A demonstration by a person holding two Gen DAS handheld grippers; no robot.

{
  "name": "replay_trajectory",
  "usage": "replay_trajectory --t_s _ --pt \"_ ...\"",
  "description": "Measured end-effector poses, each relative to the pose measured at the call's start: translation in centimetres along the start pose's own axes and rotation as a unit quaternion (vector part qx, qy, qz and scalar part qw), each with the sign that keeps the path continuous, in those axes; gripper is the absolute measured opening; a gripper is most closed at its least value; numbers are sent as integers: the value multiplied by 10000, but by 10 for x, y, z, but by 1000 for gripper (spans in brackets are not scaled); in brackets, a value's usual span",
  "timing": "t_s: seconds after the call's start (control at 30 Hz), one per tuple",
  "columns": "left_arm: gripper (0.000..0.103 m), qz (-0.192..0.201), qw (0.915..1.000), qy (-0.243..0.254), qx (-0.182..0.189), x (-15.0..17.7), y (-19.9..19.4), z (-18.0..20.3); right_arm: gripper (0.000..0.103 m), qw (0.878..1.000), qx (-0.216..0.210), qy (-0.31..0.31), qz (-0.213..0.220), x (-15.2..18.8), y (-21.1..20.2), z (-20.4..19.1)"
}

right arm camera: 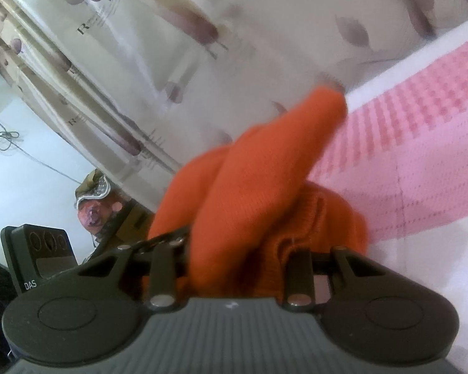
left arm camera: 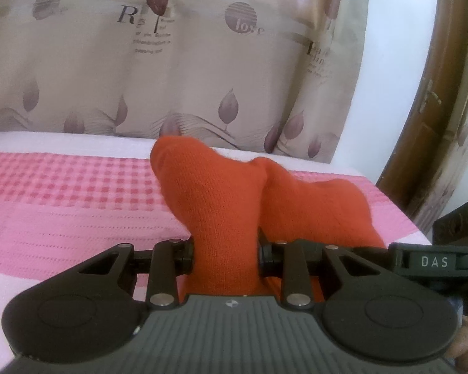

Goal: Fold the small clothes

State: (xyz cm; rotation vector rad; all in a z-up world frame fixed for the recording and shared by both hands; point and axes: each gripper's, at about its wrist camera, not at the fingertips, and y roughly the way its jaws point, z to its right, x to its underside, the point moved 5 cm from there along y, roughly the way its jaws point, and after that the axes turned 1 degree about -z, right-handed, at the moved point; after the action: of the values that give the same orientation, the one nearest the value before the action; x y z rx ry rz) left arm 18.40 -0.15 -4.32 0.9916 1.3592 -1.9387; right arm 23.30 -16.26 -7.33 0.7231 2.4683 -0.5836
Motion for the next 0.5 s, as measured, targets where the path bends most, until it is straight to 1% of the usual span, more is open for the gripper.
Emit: replay_trajectory --t_s 0.27,0.5 --pt "31 -76 9999 -16 -146 19 -2 -13 35 9999 59 104 -98 23 10 3" --pt "31 -174 9995 -69 -242 32 10 -27 35 9995 209 157 -196 35 24 15"
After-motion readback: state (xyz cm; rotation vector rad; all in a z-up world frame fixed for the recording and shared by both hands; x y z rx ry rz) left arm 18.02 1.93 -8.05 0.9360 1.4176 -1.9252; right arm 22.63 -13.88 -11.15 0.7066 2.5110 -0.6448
